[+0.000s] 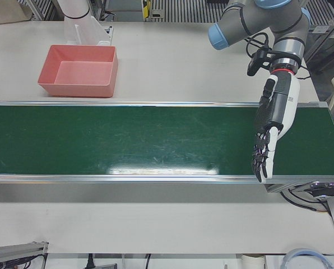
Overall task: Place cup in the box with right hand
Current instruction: 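Close the right hand around the blue cup and lift it off the belt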
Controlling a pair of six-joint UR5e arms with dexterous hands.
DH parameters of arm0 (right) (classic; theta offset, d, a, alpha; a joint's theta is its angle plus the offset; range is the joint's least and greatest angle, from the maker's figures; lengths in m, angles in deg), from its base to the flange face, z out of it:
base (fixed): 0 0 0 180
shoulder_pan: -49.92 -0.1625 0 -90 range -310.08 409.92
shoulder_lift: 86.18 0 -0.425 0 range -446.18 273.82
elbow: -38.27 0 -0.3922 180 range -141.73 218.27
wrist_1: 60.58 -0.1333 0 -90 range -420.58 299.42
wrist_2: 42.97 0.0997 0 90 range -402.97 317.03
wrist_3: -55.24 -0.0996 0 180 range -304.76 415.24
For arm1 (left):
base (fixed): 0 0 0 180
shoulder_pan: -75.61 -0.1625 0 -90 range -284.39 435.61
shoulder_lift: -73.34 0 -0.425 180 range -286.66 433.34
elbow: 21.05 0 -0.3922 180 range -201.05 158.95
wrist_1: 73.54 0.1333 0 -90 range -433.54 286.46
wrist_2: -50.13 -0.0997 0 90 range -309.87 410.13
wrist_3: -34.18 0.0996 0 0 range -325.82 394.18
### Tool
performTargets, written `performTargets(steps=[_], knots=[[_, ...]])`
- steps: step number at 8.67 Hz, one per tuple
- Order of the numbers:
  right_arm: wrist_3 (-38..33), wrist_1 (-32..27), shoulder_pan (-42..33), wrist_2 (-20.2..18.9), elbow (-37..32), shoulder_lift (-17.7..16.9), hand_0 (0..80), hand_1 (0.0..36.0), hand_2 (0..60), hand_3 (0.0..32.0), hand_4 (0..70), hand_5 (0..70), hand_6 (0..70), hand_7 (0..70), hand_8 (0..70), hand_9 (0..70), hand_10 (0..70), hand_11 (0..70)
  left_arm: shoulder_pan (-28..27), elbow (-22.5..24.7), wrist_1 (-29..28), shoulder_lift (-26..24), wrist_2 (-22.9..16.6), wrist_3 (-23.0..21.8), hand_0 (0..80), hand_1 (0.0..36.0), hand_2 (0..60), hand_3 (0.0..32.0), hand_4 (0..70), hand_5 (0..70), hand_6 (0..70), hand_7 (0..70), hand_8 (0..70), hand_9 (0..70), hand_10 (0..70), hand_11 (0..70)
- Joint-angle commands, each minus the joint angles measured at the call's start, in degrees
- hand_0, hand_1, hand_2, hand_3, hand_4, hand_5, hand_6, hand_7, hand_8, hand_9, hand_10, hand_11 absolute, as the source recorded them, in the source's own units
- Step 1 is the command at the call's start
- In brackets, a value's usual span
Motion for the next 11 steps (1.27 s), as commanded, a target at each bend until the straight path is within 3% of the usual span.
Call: performTargets(steps=[1, 3, 5, 6, 8, 9, 10, 11], knots=[[3.25, 1.14, 5.44, 0.04, 11.71, 0.33, 77.9, 36.0, 60.0, 0.0, 23.7, 22.4, 41.7, 70.0, 55.8, 70.0, 38.6, 57.9, 0.00, 0.00, 0.00, 0.09, -0.05, 0.00, 0.0, 0.0, 0.0, 0.0, 0.0, 0.0, 0.0, 0.0, 0.0, 0.0, 0.0, 0.0], [7.30, 7.27, 11.86, 0.74, 20.42, 0.41, 71.8, 36.0, 60.0, 0.0, 19.4, 21.9, 40.7, 70.0, 54.7, 70.0, 37.5, 56.5, 0.00, 0.00, 0.00, 0.00, 0.04, 0.00, 0.0, 0.0, 0.0, 0.0, 0.0, 0.0, 0.0, 0.0, 0.0, 0.0, 0.0, 0.0], [13.18, 7.91, 22.82, 4.24, 26.32, 0.41, 75.8, 36.0, 60.0, 0.0, 23.0, 21.6, 39.7, 70.0, 52.9, 70.0, 36.0, 54.5, 0.00, 0.00, 0.00, 0.00, -0.05, 0.00, 0.0, 0.0, 0.0, 0.0, 0.0, 0.0, 0.0, 0.0, 0.0, 0.0, 0.0, 0.0], [17.91, 7.91, 30.97, 7.91, 28.87, 0.67, 79.5, 36.0, 60.0, 0.0, 26.0, 21.4, 39.2, 70.0, 52.3, 70.0, 35.2, 53.5, 0.00, 0.00, 0.00, 0.09, 0.04, 0.00, 0.0, 0.0, 0.0, 0.0, 0.0, 0.0, 0.0, 0.0, 0.0, 0.0, 0.0, 0.0], [25.13, 7.82, 44.00, 12.60, 29.95, 5.39, 64.2, 36.0, 60.0, 0.0, 25.1, 19.3, 34.6, 70.0, 47.0, 70.0, 31.5, 48.4, 0.00, 0.00, 0.09, 0.09, 0.04, 0.00, 0.0, 0.0, 0.0, 0.0, 0.0, 0.0, 0.0, 0.0, 0.0, 0.0, 0.0, 0.0], [28.73, 7.82, 48.15, 13.13, 29.78, 7.77, 62.8, 36.0, 60.0, 0.0, 23.5, 16.7, 29.9, 70.0, 40.0, 64.6, 25.3, 40.1, 0.00, 0.00, 0.00, 0.09, -0.05, 0.00, 0.0, 0.0, 0.0, 0.0, 0.0, 0.0, 0.0, 0.0, 0.0, 0.0, 0.0, 0.0], [29.64, 7.65, 50.19, 14.36, 29.78, 7.97, 60.1, 34.0, 55.8, 0.0, 19.0, 12.6, 21.0, 70.0, 24.2, 44.8, 15.8, 25.9, 0.00, 0.00, 0.00, 0.09, 0.04, 0.00, 0.0, 0.0, 0.0, 0.0, 0.0, 0.0, 0.0, 0.0, 0.0, 0.0, 0.0, 0.0], [29.65, 7.65, 50.39, 14.37, 29.69, 7.71, 57.5, 21.4, 10.6, 0.0, 17.1, 8.0, 11.5, 44.6, 6.9, 17.2, 6.9, 12.4, 0.00, 0.00, 0.00, 0.09, -0.05, 0.00, 0.0, 0.0, 0.0, 0.0, 0.0, 0.0, 0.0, 0.0, 0.0, 0.0, 0.0, 0.0]])
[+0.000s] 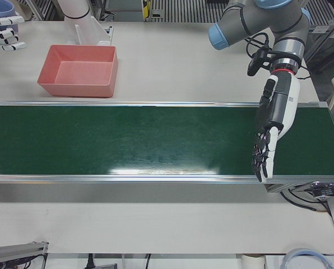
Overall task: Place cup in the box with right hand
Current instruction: 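Carry the cup toward the pink box and release it inside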
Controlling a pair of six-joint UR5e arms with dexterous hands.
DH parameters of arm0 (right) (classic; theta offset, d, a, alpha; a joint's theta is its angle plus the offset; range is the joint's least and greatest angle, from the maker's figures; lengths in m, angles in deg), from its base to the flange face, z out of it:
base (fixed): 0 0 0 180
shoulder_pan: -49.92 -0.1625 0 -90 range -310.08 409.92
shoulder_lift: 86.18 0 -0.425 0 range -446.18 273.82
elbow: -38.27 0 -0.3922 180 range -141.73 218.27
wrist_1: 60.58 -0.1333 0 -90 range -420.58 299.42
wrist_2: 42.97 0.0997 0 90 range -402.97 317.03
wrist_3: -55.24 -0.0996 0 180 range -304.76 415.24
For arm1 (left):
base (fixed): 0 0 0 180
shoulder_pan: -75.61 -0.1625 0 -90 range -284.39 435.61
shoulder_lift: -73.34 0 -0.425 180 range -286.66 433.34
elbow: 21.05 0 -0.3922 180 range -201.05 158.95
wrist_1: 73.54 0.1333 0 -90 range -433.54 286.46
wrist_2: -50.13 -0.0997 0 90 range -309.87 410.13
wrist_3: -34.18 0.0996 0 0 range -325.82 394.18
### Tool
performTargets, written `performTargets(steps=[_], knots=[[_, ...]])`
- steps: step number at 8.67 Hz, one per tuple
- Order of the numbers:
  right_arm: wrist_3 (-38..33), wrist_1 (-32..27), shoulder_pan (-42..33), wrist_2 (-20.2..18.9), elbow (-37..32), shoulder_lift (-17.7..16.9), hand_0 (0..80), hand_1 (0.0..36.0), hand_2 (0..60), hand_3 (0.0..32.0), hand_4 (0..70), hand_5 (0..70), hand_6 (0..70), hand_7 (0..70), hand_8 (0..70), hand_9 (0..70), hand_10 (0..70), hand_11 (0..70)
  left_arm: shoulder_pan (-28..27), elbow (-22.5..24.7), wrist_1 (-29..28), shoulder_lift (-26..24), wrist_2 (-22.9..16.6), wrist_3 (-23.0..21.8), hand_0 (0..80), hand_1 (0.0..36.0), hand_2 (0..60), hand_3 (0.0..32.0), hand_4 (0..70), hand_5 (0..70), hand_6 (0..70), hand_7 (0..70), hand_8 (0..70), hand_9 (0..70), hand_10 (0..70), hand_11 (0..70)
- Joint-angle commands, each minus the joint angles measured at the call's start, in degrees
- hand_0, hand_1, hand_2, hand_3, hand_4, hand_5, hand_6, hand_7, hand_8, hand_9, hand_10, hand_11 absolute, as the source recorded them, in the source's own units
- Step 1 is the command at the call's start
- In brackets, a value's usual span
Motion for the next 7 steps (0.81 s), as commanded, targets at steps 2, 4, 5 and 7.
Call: performTargets(steps=[2, 4, 5, 7], knots=[[2.59, -0.13, 4.63, 1.46, -0.43, 0.98, 40.6, 3.2, 6.1, 0.0, 14.9, 1.1, 4.0, 16.4, 0.0, 1.8, 1.0, 2.2, 0.00, 0.00, -0.02, -0.08, -0.05, 0.00, 0.0, 0.0, 0.0, 0.0, 0.0, 0.0, 0.0, 0.0, 0.0, 0.0, 0.0, 0.0], [2.50, -0.13, 4.81, 1.47, -0.52, 0.98, 41.9, 0.2, 0.0, 0.0, 19.0, 0.9, 4.5, 19.5, 0.0, 2.5, 1.0, 2.1, 0.00, 0.00, -0.02, -0.08, -0.05, 0.00, 0.0, 0.0, 0.0, 0.0, 0.0, 0.0, 0.0, 0.0, 0.0, 0.0, 0.0, 0.0], [2.50, -0.13, 4.90, 1.47, -0.52, 0.98, 38.5, 2.3, 5.0, 0.0, 16.8, 1.0, 4.8, 20.9, 0.0, 2.7, 1.2, 2.5, 0.00, 0.00, -0.02, 0.00, 0.04, 0.00, 0.0, 0.0, 0.0, 0.0, 0.0, 0.0, 0.0, 0.0, 0.0, 0.0, 0.0, 0.0], [2.07, 0.05, 4.38, 1.29, -0.08, 0.63, 40.9, 2.7, 2.9, 0.0, 17.9, 1.3, 5.3, 22.8, 0.0, 3.1, 1.6, 3.1, 0.00, 0.00, -0.02, 0.00, -0.05, 0.00, 0.0, 0.0, 0.0, 0.0, 0.0, 0.0, 0.0, 0.0, 0.0, 0.0, 0.0, 0.0]])
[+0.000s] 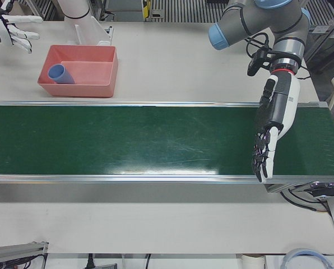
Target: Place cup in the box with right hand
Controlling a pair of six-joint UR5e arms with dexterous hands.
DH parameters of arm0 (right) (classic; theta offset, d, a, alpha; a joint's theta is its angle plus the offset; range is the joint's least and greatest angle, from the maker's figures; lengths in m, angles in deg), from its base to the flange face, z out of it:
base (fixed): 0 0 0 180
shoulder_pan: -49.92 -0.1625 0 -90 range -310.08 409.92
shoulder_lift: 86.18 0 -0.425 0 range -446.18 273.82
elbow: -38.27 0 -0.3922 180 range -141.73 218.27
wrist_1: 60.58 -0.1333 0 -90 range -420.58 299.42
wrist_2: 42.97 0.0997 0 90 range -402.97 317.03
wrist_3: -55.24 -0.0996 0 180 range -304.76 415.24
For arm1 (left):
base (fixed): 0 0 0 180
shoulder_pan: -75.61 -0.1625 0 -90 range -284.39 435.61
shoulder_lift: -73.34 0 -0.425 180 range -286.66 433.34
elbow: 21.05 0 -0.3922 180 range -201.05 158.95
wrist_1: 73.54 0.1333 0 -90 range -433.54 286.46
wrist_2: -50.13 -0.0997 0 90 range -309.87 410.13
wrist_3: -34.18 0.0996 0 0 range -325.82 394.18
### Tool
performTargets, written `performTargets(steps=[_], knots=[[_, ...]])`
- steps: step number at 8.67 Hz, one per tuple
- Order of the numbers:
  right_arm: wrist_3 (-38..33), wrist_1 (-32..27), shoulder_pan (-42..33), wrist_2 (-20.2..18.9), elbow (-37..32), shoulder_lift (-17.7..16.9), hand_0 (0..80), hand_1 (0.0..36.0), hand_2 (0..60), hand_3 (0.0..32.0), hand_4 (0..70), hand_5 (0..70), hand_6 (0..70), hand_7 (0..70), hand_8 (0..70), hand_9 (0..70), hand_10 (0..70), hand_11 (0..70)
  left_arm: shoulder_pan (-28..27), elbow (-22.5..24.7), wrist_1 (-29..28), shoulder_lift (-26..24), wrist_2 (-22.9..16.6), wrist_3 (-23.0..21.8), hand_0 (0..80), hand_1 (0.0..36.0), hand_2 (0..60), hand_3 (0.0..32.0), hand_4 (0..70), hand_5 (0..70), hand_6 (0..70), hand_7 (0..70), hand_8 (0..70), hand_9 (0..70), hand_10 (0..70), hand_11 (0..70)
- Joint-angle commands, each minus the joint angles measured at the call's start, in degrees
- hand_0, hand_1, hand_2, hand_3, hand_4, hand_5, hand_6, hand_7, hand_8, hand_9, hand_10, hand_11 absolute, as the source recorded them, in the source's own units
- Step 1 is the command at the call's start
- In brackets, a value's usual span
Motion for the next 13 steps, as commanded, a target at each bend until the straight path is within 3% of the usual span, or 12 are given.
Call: performTargets(steps=[1, 2, 3, 4, 6, 7, 8, 9, 10, 11, 12, 13], knots=[[-1.57, 0.26, -5.25, -0.52, 0.59, -1.55, 44.0, 8.3, 10.1, 0.0, 17.0, 2.7, 6.6, 27.3, 0.3, 5.0, 2.8, 5.1, 0.00, 0.00, 0.00, -0.06, -0.06, 0.00, 0.0, 0.0, 0.0, 0.0, 0.0, 0.0, 0.0, 0.0, 0.0, 0.0, 0.0, 0.0], [-6.28, 0.53, -12.43, -0.87, -0.10, -4.61, 44.3, 10.7, 17.5, 0.0, 18.1, 4.4, 13.7, 59.4, 11.0, 25.8, 8.6, 13.5, 0.00, 0.00, 0.00, 0.03, 0.03, 0.00, 0.0, 0.0, 0.0, 0.0, 0.0, 0.0, 0.0, 0.0, 0.0, 0.0, 0.0, 0.0], [-10.68, 3.92, -20.42, -1.13, -0.46, -6.82, 44.5, 4.8, 7.0, 0.0, 24.0, 5.5, 21.0, 70.0, 24.9, 48.1, 16.1, 24.0, 0.00, 0.00, 0.00, 0.03, 0.03, 0.00, 0.0, 0.0, 0.0, 0.0, 0.0, 0.0, 0.0, 0.0, 0.0, 0.0, 0.0, 0.0], [-12.64, 6.74, -27.37, -3.22, -2.20, -7.28, 44.6, 3.1, 2.4, 0.0, 24.1, 5.5, 20.5, 70.0, 25.3, 48.3, 17.1, 25.4, 0.00, 0.00, 0.00, 0.03, 0.03, 0.00, 0.0, 0.0, 0.0, 0.0, 0.0, 0.0, 0.0, 0.0, 0.0, 0.0, 0.0, 0.0], [-18.94, 6.42, -39.96, -7.46, -13.84, -6.67, 42.9, 3.4, 4.0, 0.0, 21.5, 5.3, 19.2, 70.0, 23.9, 45.9, 17.2, 25.5, 0.00, 0.00, 0.00, -0.06, 0.03, 0.00, 0.0, 0.0, 0.0, 0.0, 0.0, 0.0, 0.0, 0.0, 0.0, 0.0, 0.0, 0.0], [-22.38, 5.98, -44.45, -7.55, -19.21, -6.84, 39.0, 4.9, 10.9, 0.0, 15.1, 5.4, 17.8, 70.0, 22.9, 43.7, 17.6, 26.1, 0.00, 0.00, 0.00, -0.06, 0.03, 0.00, 0.0, 0.0, 0.0, 0.0, 0.0, 0.0, 0.0, 0.0, 0.0, 0.0, 0.0, 0.0], [-22.67, 3.19, -48.67, -8.86, -22.83, -6.75, 39.7, 3.7, 7.1, 0.0, 16.0, 5.4, 17.2, 70.0, 22.8, 43.1, 17.9, 26.6, 0.00, 0.00, 0.00, -0.06, -0.05, 0.00, 0.0, 0.0, 0.0, 0.0, 0.0, 0.0, 0.0, 0.0, 0.0, 0.0, 0.0, 0.0], [-23.72, -0.40, -51.76, -9.31, -26.96, -6.75, 40.8, 6.2, 13.1, 0.0, 14.8, 4.9, 15.2, 62.2, 18.6, 36.7, 14.9, 22.3, -0.09, 0.00, 0.00, -0.06, -0.06, 0.00, 0.0, 0.0, 0.0, 0.0, 0.0, 0.0, 0.0, 0.0, 0.0, 0.0, 0.0, 0.0], [-25.91, -2.09, -53.53, -9.22, -30.74, -6.67, 44.6, 4.8, 3.2, 0.0, 18.0, 4.0, 10.8, 42.7, 10.3, 22.5, 10.0, 15.4, 0.00, 0.00, 0.00, -0.06, -0.06, 0.00, 0.0, 0.0, 0.0, 0.0, 0.0, 0.0, 0.0, 0.0, 0.0, 0.0, 0.0, 0.0], [-26.54, -2.20, -54.68, -9.22, -31.56, -7.01, 45.1, 6.7, 4.6, 0.0, 16.2, 3.4, 6.2, 21.4, 3.0, 9.2, 6.1, 9.9, 0.00, 0.00, 0.00, -0.06, 0.03, 0.00, 0.0, 0.0, 0.0, 0.0, 0.0, 0.0, 0.0, 0.0, 0.0, 0.0, 0.0, 0.0], [-27.33, -2.28, -54.86, -9.40, -31.57, -8.50, 46.2, 7.7, 4.2, 0.0, 15.0, 3.1, 2.8, 5.3, 0.0, 0.5, 2.4, 4.8, -0.09, 0.00, 0.00, -0.06, -0.05, 0.00, 0.0, 0.0, 0.0, 0.0, 0.0, 0.0, 0.0, 0.0, 0.0, 0.0, 0.0, 0.0], [-27.60, -2.20, -54.52, -9.48, -31.57, -9.82, 44.8, 10.1, 11.0, 0.0, 9.4, 3.3, 2.5, 4.7, 0.0, 0.1, 1.3, 3.3, 0.00, 0.00, 0.00, -0.06, -0.06, 0.00, 0.0, 0.0, 0.0, 0.0, 0.0, 0.0, 0.0, 0.0, 0.0, 0.0, 0.0, 0.0]])
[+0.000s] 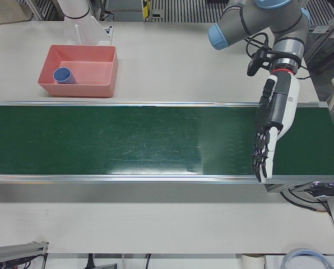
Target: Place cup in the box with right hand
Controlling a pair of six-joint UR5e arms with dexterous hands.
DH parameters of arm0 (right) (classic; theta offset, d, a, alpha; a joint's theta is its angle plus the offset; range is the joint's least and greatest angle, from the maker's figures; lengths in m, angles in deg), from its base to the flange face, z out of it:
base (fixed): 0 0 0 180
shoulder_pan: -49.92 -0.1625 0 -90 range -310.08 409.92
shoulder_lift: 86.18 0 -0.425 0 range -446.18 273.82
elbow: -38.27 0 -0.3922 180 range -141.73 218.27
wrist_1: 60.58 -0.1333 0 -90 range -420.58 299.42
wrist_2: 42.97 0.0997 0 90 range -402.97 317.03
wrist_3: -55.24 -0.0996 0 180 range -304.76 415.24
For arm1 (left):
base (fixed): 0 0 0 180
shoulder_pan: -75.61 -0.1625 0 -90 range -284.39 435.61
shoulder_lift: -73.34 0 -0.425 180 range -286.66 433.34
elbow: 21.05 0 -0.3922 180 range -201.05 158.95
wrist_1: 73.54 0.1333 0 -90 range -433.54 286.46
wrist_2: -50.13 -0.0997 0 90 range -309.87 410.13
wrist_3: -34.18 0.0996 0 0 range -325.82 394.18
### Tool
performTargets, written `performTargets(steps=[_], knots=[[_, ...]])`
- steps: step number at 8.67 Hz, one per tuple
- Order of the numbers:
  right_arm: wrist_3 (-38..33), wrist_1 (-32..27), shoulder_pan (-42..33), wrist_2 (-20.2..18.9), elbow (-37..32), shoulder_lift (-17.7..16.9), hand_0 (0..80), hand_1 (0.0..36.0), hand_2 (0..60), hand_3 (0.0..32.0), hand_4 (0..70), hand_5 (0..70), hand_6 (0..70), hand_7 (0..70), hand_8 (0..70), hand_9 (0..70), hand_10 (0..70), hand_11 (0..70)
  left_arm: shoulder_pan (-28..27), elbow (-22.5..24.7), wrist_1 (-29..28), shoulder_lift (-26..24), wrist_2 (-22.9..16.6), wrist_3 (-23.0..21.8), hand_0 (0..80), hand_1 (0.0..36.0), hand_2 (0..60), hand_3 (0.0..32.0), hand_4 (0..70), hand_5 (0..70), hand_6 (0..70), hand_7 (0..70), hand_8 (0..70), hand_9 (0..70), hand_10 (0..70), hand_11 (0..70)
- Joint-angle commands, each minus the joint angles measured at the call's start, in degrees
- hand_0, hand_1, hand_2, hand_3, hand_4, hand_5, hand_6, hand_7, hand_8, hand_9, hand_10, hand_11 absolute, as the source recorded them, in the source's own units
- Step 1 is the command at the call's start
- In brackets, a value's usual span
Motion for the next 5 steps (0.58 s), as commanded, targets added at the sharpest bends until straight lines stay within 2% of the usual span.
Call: performTargets(steps=[1, 2, 5], knots=[[-1.46, -0.55, -0.94, -0.25, -1.11, -2.56, 44.1, 7.4, 6.5, 0.0, 6.3, 3.0, 2.4, 4.2, 0.0, 0.9, 0.8, 2.5, 0.04, 0.00, 0.00, 0.09, 0.06, 0.00, 0.0, 0.0, 0.0, 0.0, 0.0, 0.0, 0.0, 0.0, 0.0, 0.0, 0.0, 0.0], [-1.55, -0.56, -0.86, -0.25, -1.11, -3.00, 38.9, 4.0, 5.6, 0.0, 4.3, 2.1, 2.0, 3.4, 0.0, 1.2, 0.3, 1.6, 0.04, 0.00, 0.00, 0.00, 0.06, 0.00, 0.0, 0.0, 0.0, 0.0, 0.0, 0.0, 0.0, 0.0, 0.0, 0.0, 0.0, 0.0], [-1.55, -0.47, -0.33, -0.25, -1.99, -2.92, 40.5, 5.3, 6.4, 0.0, 6.6, 2.5, 2.8, 7.0, 0.0, 2.5, 1.3, 3.0, 0.04, 0.09, 0.00, 0.00, -0.03, 0.00, 0.0, 0.0, 0.0, 0.0, 0.0, 0.0, 0.0, 0.0, 0.0, 0.0, 0.0, 0.0]])
